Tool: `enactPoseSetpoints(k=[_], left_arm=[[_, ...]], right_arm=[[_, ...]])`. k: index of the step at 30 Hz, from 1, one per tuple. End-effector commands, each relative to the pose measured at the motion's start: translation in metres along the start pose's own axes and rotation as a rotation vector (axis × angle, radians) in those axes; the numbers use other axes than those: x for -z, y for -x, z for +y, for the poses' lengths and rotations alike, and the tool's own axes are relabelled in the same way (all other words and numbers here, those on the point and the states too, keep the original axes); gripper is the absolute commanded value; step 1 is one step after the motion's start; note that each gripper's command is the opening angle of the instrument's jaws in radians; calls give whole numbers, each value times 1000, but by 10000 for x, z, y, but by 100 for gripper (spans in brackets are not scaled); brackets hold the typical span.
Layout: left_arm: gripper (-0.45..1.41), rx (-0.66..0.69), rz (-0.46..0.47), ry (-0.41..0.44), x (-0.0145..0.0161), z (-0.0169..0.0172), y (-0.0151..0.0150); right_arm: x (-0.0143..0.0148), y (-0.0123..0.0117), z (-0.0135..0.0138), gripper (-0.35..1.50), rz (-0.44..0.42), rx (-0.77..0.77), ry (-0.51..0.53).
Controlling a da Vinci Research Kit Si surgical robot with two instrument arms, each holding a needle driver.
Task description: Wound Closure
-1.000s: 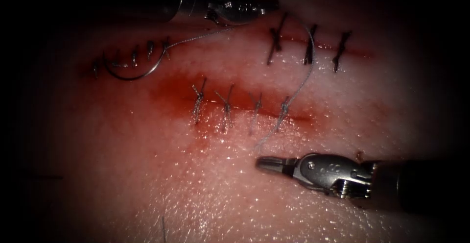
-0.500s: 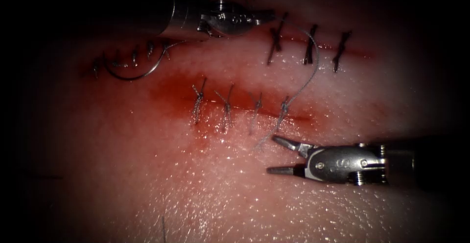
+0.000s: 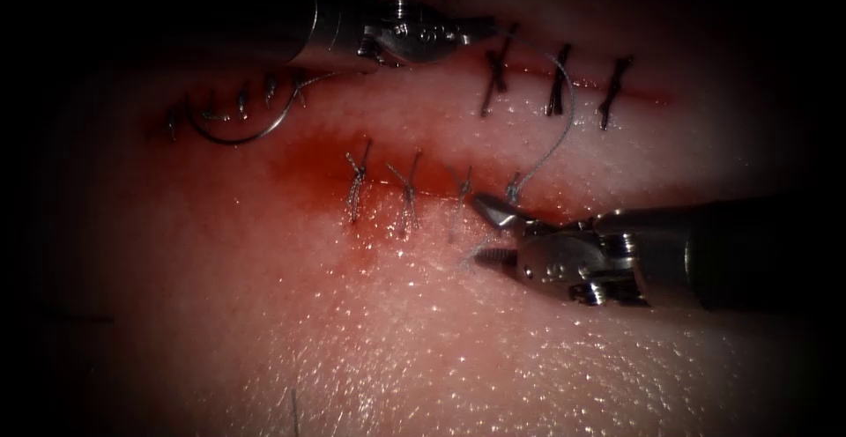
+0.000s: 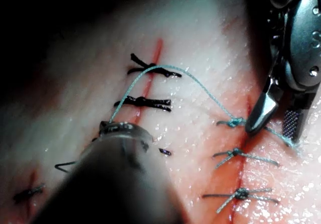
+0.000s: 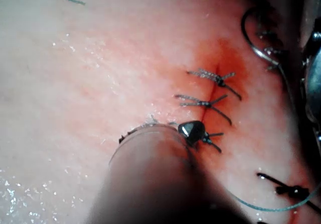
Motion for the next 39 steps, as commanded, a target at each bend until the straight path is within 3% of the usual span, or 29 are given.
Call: enactPoseSetpoints(k=[1, 21, 24, 25, 26, 28, 32, 34, 39], left_arm=[[-45, 1, 1, 1, -6, 3, 0], [-45, 11, 3, 2, -5, 3, 1], [-45, 11, 3, 2, -5, 3, 1], [-45, 11, 3, 2, -5, 3, 1], [-45, 11, 3, 2, -5, 3, 1], [-45, 11, 3, 2, -5, 3, 1], [-45, 10, 4, 3, -4, 3, 2], [-45, 10, 4, 3, -5, 3, 2], [-45, 11, 4, 2, -5, 3, 2]], right_arm=[[-6, -5, -11, 135, 0, 26, -10], [-21, 3, -19, 125, -48, 119, -15], [-23, 5, -24, 108, -61, 126, -37], [-24, 6, -26, 88, -69, 130, -55], [-25, 8, -28, 62, -76, 133, -69], [-25, 11, -32, -28, -92, 141, -105], [-17, 20, -40, -35, -130, 164, -137], [-9, 24, -42, -35, -80, 167, -186], [-6, 25, -41, -35, -48, 124, -191]])
